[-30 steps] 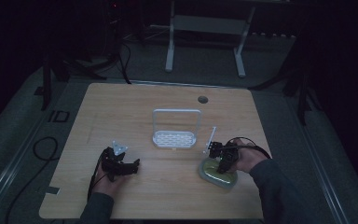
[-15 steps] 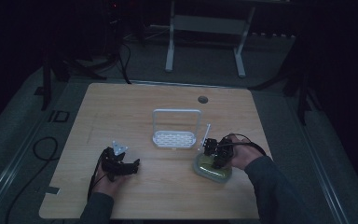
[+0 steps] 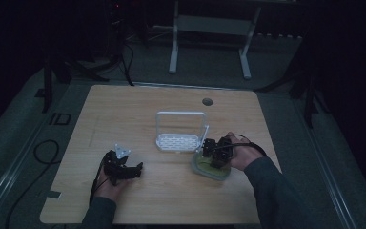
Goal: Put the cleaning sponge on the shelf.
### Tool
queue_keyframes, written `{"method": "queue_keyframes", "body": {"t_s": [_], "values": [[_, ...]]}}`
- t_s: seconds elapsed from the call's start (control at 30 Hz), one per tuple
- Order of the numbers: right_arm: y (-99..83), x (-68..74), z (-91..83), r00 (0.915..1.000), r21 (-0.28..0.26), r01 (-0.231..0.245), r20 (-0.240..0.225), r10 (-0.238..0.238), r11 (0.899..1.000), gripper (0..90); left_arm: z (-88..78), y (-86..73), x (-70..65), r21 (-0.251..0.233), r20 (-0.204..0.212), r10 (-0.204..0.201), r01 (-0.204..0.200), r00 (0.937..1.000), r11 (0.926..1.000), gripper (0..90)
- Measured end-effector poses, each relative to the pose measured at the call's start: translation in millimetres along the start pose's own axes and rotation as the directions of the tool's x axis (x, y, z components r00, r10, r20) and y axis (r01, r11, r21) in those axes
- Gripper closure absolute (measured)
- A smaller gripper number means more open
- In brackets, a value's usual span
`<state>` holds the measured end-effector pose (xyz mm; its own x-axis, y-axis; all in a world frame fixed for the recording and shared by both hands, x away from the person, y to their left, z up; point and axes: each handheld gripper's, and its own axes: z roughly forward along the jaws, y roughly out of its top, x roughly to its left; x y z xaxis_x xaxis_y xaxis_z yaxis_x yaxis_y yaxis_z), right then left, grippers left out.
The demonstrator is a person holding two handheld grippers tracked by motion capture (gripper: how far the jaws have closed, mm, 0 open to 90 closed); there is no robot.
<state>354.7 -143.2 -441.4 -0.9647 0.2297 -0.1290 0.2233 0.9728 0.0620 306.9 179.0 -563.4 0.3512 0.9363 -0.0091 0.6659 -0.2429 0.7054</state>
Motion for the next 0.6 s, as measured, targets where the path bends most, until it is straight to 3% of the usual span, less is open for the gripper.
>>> {"method": "queue_keyframes", "body": {"t_s": [0.6], "values": [[13.9, 3.8, -4.5, 0.9943, -0.043, 0.068, 0.085, -0.064, 0.997, 71.9, 0.0, 0.0, 0.0, 0.000, 0.000, 0.000, 0.000, 1.0000, 1.0000, 10.4]]}}
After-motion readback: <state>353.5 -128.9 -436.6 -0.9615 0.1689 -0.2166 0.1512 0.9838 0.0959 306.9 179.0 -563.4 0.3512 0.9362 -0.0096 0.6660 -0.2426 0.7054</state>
